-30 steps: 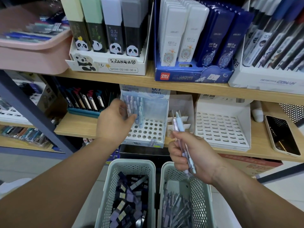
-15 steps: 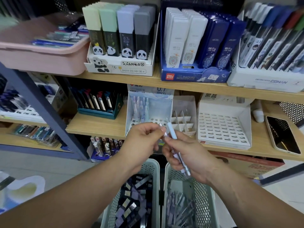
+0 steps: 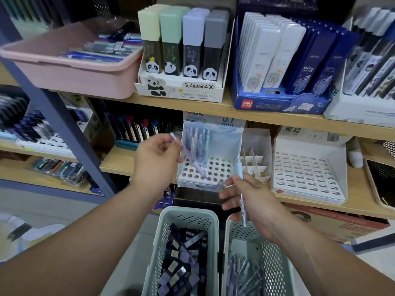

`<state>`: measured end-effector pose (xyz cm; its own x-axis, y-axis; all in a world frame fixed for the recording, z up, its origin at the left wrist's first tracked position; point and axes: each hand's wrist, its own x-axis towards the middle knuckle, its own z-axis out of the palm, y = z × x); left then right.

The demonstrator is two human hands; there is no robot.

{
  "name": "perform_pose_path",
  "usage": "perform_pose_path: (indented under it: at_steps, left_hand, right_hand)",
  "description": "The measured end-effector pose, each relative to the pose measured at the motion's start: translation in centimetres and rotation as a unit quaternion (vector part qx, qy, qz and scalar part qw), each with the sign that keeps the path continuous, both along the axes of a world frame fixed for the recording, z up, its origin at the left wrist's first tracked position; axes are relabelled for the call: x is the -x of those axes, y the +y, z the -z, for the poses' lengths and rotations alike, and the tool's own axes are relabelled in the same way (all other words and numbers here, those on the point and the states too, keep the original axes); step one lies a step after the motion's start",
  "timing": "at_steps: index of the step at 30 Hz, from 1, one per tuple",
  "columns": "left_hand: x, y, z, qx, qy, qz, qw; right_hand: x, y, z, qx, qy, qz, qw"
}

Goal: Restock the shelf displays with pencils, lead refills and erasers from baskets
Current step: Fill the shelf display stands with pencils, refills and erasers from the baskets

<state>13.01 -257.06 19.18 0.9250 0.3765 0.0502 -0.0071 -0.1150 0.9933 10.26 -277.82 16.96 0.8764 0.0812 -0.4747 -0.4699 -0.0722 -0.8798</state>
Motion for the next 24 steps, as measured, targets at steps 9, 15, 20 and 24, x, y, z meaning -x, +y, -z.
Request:
perform_pose_path:
  at_steps: [9, 15, 20, 24]
  left_hand:
    - [-3.7, 1.6, 1.4, -0.158, -0.056, -0.060, 0.984]
    - [-4.2, 0.6, 2.3, -0.259, -0.075, -0.028, 0.963]
    - [-4.5, 0.0, 2.8, -0.309, -0.078, 0.000, 0.948]
    - [-4.8, -0.2, 2.7, -0.310, -0.057, -0.010, 0.949]
  right_hand:
    - [-0.7, -0.4, 0.5, 0.028, -0.005, -0.010, 1.000]
    - [-1.0, -1.2, 0.3, 0.037, -0.001, -0.004, 0.999]
    - [-1.2, -1.4, 0.5, 0.016, 0.008, -0.004, 1.000]
    - [-1.4, -1.6, 0.4, -0.059, 0.022, 0.005, 0.998]
